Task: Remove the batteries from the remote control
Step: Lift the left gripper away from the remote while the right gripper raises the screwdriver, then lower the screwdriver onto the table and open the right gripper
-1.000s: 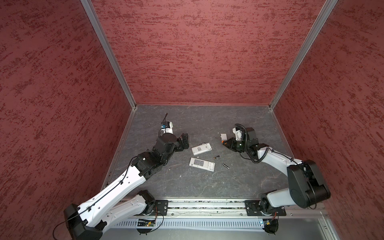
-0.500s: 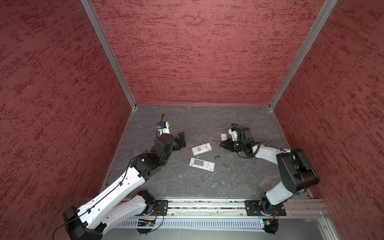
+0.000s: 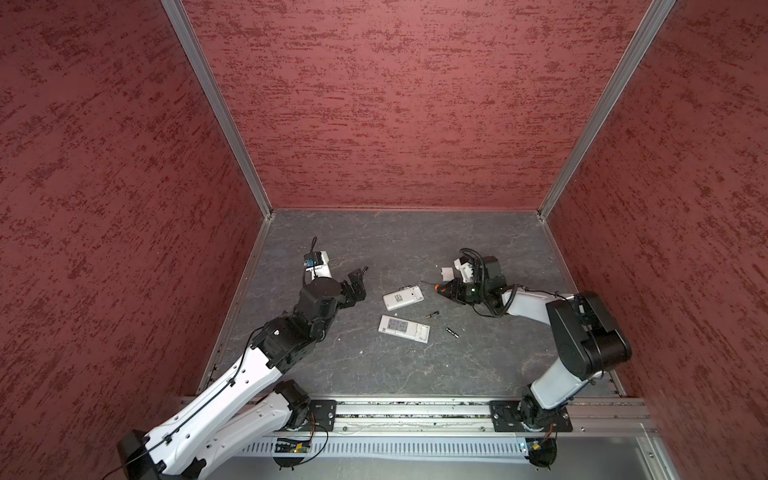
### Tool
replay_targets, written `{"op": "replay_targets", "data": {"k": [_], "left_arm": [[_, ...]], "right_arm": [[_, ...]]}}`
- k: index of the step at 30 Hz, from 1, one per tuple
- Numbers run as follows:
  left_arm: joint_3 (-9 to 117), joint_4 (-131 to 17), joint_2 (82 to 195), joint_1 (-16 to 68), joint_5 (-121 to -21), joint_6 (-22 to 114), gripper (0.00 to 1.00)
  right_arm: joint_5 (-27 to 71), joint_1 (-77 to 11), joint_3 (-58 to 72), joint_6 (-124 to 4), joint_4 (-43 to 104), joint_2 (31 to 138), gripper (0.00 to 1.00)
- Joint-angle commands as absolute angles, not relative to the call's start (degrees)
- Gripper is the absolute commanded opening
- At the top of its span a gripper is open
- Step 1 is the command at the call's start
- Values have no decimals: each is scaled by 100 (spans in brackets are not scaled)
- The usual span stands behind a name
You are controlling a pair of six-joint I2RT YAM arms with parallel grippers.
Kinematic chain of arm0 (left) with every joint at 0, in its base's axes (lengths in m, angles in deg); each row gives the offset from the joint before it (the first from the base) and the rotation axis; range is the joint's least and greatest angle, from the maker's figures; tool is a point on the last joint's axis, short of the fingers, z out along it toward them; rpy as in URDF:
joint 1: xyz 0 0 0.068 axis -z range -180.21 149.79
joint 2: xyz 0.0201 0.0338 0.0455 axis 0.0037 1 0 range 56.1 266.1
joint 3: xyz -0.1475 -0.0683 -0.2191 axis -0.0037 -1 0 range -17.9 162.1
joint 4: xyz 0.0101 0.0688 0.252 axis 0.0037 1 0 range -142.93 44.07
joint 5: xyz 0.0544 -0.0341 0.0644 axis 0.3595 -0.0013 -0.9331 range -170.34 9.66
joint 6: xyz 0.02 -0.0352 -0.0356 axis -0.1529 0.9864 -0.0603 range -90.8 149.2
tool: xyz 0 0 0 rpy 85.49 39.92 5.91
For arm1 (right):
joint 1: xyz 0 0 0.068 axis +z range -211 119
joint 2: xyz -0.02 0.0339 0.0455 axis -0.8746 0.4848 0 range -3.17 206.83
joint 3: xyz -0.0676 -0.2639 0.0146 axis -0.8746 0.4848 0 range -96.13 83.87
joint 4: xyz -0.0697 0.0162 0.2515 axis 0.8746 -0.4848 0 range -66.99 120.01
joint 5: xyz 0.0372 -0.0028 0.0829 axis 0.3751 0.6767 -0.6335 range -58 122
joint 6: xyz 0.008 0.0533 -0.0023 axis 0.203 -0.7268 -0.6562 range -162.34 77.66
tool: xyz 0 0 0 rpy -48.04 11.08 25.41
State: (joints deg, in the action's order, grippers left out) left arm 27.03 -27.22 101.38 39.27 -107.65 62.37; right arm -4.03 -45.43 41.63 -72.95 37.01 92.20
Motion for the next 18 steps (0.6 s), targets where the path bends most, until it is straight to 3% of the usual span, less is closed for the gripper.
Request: {"op": "replay_targets", "data": {"k": [1, 18], "left_arm": [[2649, -2832, 10088, 3896, -10785, 6254, 99], [2554, -2806, 10015, 3891, -10732, 6260, 100]], "right_arm": [[-527, -4584, 4257, -7291, 4035, 9271, 0], [-440, -4586, 4487, -7266, 4090, 9326, 17]]}}
